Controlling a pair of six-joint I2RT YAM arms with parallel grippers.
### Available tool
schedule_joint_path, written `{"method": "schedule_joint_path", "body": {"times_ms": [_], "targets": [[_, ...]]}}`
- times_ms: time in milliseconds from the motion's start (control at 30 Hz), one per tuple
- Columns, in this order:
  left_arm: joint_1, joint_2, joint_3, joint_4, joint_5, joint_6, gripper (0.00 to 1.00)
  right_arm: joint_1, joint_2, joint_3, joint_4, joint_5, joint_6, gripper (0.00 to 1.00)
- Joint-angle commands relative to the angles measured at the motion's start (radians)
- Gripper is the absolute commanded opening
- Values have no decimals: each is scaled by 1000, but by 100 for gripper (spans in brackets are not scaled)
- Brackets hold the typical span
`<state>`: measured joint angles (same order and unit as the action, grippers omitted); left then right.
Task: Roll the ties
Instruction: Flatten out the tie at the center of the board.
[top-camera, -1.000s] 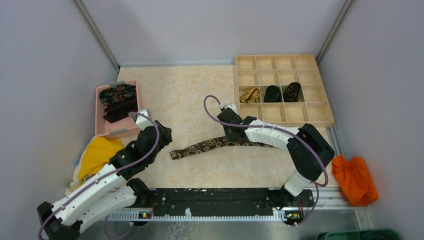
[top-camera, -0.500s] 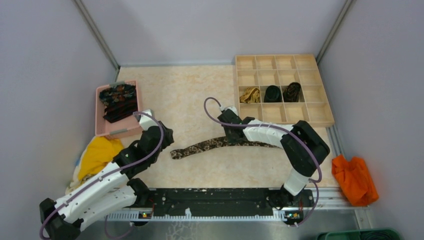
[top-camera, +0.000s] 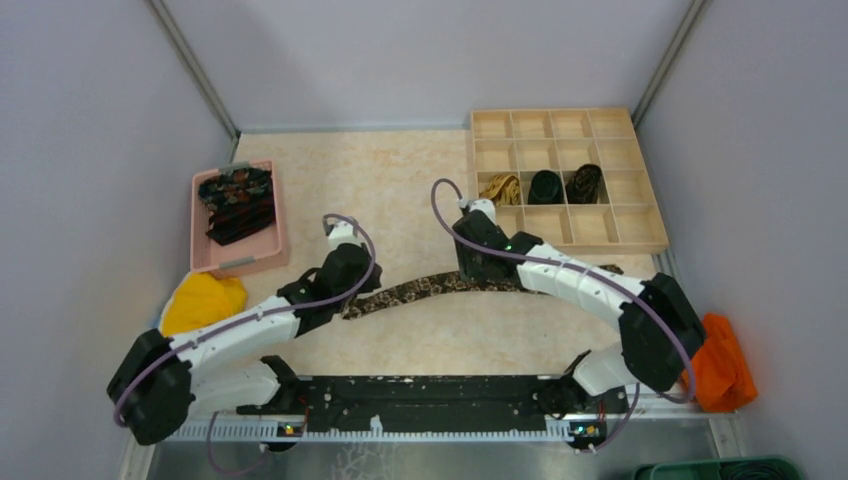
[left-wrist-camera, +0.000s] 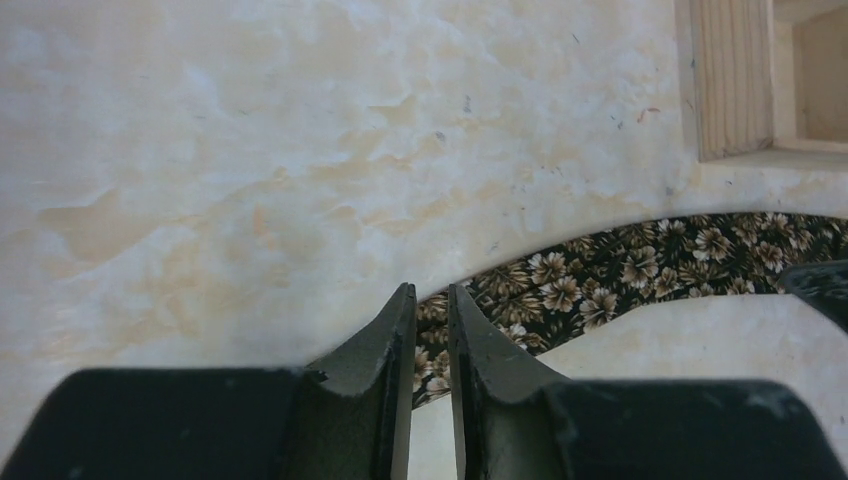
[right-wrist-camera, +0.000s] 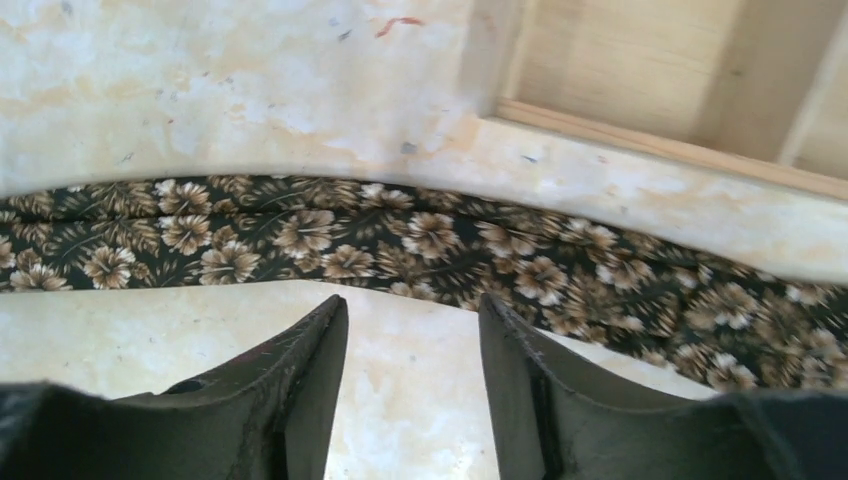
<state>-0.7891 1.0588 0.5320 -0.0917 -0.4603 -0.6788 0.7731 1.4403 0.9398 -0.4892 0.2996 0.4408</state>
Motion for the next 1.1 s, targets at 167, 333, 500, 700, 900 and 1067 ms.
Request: {"method": "schedule_joint_path", "body": {"times_ms": [167, 333, 500, 700, 900, 1067], "targets": [[5, 307, 95, 232, 279, 27, 18, -145, -149, -113, -217, 113, 131, 9], [3, 395, 57, 297, 340, -8, 15, -229, -177, -214, -194, 57, 152, 0], [4, 396, -17, 313, 312, -59, 14, -284, -63, -211, -220, 61, 176, 0], [4, 359, -75, 304, 262, -67, 14, -382, 54, -194, -213, 41, 178, 1], [5, 337, -107, 278, 235, -61, 13, -537, 102, -221, -106, -1, 166, 4], [4, 346, -129, 284, 269, -73, 13, -653, 143, -181, -113, 80, 128, 5]]}}
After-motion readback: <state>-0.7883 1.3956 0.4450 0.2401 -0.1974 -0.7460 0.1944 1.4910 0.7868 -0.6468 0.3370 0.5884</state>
